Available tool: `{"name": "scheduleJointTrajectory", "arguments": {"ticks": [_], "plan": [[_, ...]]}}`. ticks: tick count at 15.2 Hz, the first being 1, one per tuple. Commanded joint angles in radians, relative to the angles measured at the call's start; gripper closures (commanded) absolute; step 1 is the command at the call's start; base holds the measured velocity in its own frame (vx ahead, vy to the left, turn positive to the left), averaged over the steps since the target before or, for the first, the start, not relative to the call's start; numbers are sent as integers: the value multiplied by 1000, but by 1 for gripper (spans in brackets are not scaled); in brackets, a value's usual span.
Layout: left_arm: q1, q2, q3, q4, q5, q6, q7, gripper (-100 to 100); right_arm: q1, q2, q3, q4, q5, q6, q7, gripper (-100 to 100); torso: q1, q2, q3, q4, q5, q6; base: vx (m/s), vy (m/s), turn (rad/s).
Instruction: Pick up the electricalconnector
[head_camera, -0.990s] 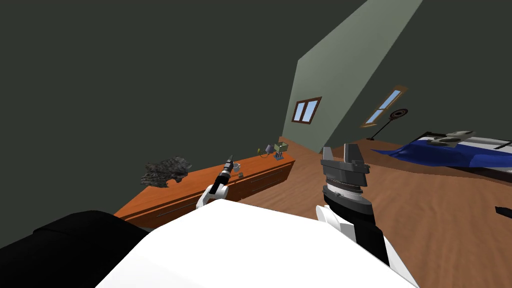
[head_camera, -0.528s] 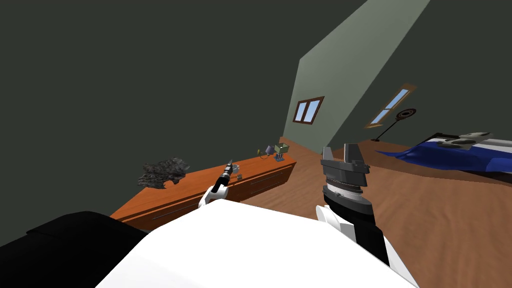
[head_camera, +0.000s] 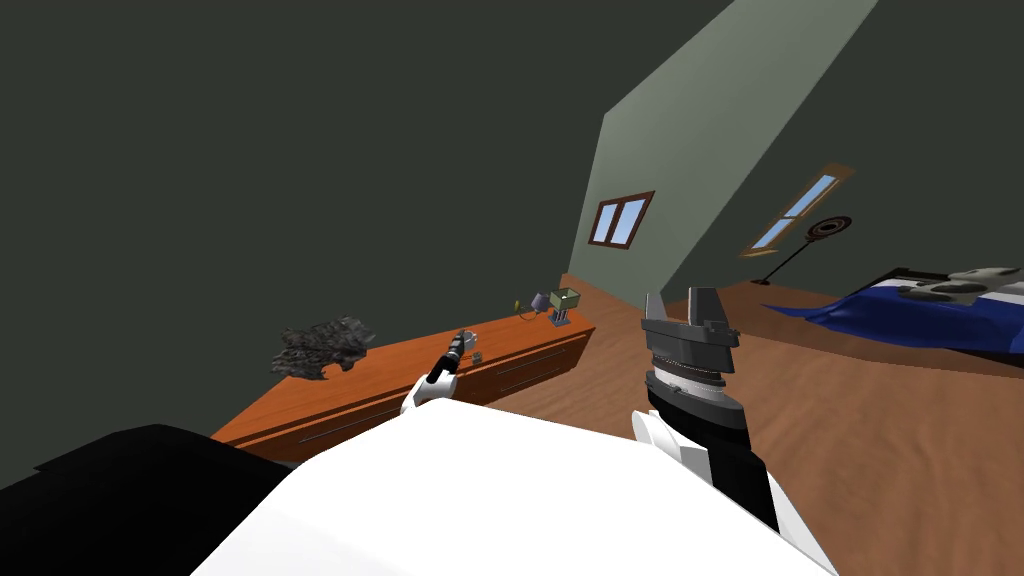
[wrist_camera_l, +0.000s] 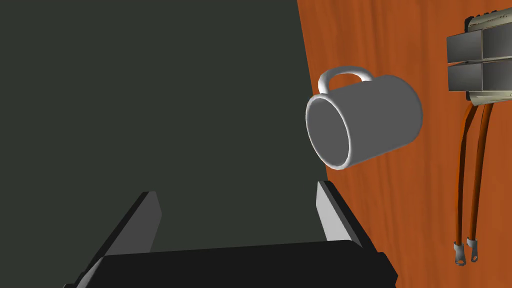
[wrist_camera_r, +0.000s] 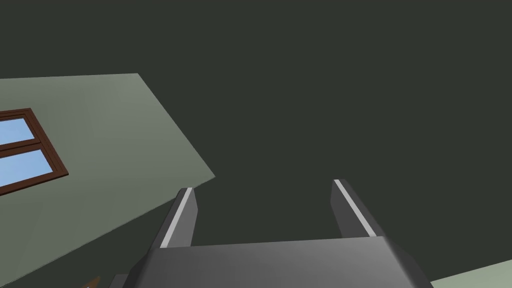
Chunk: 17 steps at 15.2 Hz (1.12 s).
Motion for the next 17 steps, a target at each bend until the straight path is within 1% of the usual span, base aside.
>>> {"name": "scheduleJointTrajectory", "arguments": {"ticks": [1, 2, 3, 4, 5, 6, 7, 8, 9, 10, 11, 12, 13, 14, 15, 17], "plan": [[-14, 0, 8, 43, 3, 20, 3, -100, 0, 0, 0, 0, 0, 0, 0, 0, 0, 0, 0, 0, 0, 0, 68, -26, 20], [-27, 2, 18, 68, 8, 42, 7, -100, 0, 0, 0, 0, 0, 0, 0, 0, 0, 0, 0, 0, 0, 0, 75, -28, 26], [-27, 2, 18, 85, 8, 42, 7, -100, 0, 0, 0, 0, 0, 0, 0, 0, 0, -1, 0, 0, 0, 0, 70, -27, 26], [-40, 4, 27, 113, 12, 64, 10, -100, 0, 0, 0, 0, 0, 0, 0, 0, 0, -1, 0, 0, 0, 0, 69, -28, 31], [-40, 4, 27, 126, 12, 64, 10, -100, 0, 0, 0, 0, 0, 0, 0, 0, 0, -1, 0, 0, 0, 0, 60, -27, 20], [-52, 6, 36, 164, 16, 84, 14, -100, 0, 0, 0, 0, 0, 0, 0, 0, 0, 0, 0, 0, 0, 0, 57, -26, 30], [-52, 6, 36, 165, 16, 84, 14, -100, 0, 0, 0, 0, 0, 0, 0, 0, 0, 0, 0, 0, 0, 0, 55, -26, 26], [-64, 8, 44, 203, 20, 104, 17, -100, 0, 0, 0, 0, 0, 0, 0, 0, 0, 0, 0, 0, 0, 0, 58, -23, 26], [-64, 8, 44, 203, 20, 104, 17, -100, 0, 0, 0, 0, 0, 0, 0, 0, 0, 0, 0, 0, 0, 0, 53, -20, 22], [-76, 11, 53, 227, 23, 123, 20, -100, 0, 0, 0, 0, 0, 0, 0, 0, 0, 1, 0, 0, 0, 0, 55, -22, 30], [-76, 11, 53, 240, 23, 123, 20, -100, 0, 0, 0, 0, 0, 0, 0, 0, 0, 1, 0, 0, 0, 0, 54, -24, 19], [-86, 14, 60, 267, 27, 141, 23, -100, 0, 0, 0, 0, 0, 0, 0, 0, 0, 1, 0, 0, 0, 0, 51, -19, 22], [-86, 14, 60, 274, 27, 141, 23, -100, 0, 0, 0, 0, 0, 0, 0, 0, 0, 1, 0, 0, 0, 0, 44, -16, 21], [-97, 17, 68, 301, 30, 157, 26, -100, 0, 0, 0, 0, 0, 0, 0, 0, 0, 1, 1, 0, 0, 0, 45, -16, 23], [-97, 17, 68, 306, 30, 157, 26, -100, 0, 0, 0, 0, 0, 0, 0, 0, 1, 1, 1, 0, 0, 0, 44, -15, 17], [-115, 25, 80, 363, 36, 187, 31, -100, 0, 0, 0, 0, 0, 0, 0, 0, 1, 1, 1, 0, 0, 0, 53, -19, 25]]}}
